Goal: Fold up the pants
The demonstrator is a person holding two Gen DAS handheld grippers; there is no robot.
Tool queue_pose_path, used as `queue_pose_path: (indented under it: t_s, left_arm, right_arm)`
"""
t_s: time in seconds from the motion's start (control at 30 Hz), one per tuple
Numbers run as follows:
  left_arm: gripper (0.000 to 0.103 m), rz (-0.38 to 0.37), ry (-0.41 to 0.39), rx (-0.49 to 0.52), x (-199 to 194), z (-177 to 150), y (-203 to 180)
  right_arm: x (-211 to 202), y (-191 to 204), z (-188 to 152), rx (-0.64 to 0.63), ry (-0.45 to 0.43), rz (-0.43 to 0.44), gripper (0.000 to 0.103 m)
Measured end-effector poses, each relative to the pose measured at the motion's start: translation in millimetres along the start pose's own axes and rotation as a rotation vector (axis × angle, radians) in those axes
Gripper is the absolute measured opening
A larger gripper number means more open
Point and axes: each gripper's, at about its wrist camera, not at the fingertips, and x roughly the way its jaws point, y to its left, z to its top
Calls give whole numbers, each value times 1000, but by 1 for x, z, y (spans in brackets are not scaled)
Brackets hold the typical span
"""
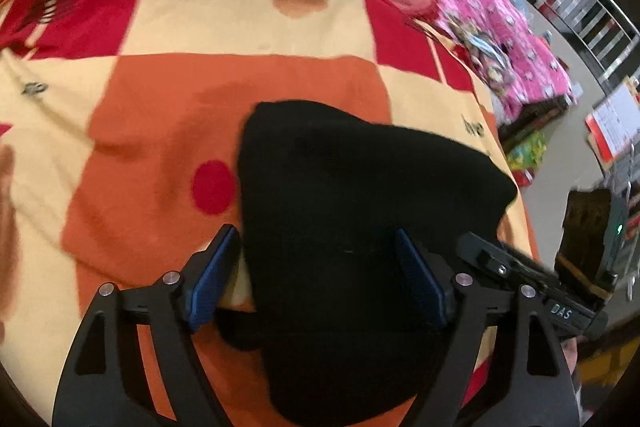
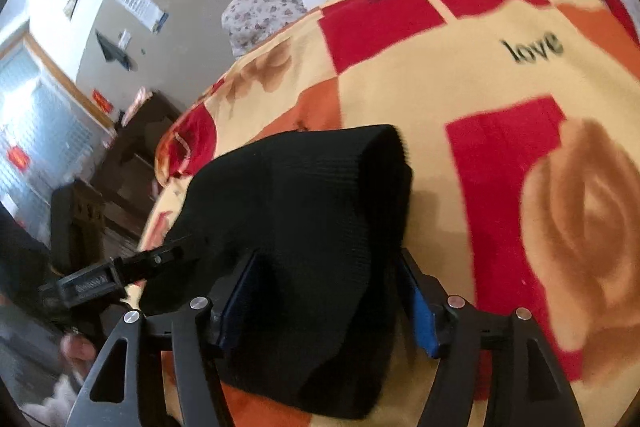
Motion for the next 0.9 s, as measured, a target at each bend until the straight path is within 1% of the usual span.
queue_pose_path:
  t_s: [0.07, 0.1, 0.17, 0.2, 0.27, 0.37, 0.43, 0.5, 0.6, 0.63, 0.7, 0.8, 0.9]
  left_arm:
    - [74, 7, 1, 20, -4, 1, -6]
    - [73, 6, 2, 25, -7, 3, -7]
    - [73, -10, -12, 23, -15, 11, -6]
    - [73, -10, -33, 21, -22, 17, -5]
    - [72, 18, -75, 30, -30, 27, -5]
    - [72, 72, -104, 34, -33, 41, -1]
    - [72, 93, -101, 17, -30, 48, 8]
    - [72, 113, -81, -4, -21, 52, 19]
    - [72, 150, -47, -18, -7, 51, 28]
    - [72, 160, -47, -14, -3, 49, 31]
    - [72, 156, -47, -10, 1, 47, 33]
    - [73, 154, -48, -12, 3, 47, 34]
    - [73, 154, -48, -13, 2, 46, 34]
  right_arm:
    - [-6, 10, 5, -39, -16, -6, 54]
    - [-9, 11, 9, -44, -30, -2, 49]
    - [-15, 16, 20, -58, -49, 17, 45]
    - [-15, 19, 26, -69, -55, 18, 45]
    - [-12, 25, 39, -91, -66, 19, 44]
    - [0, 36, 56, -117, -74, 25, 44]
    - [12, 40, 63, -124, -71, 24, 44]
    - [24, 40, 68, -127, -55, 28, 44]
    - [48, 34, 69, -131, -6, 3, 44]
    - [54, 31, 69, -127, 7, -3, 44]
    - [62, 23, 68, -106, 20, -2, 46]
    - [62, 14, 69, -68, 32, 24, 47]
    - [54, 15, 73, -69, 27, 1, 47]
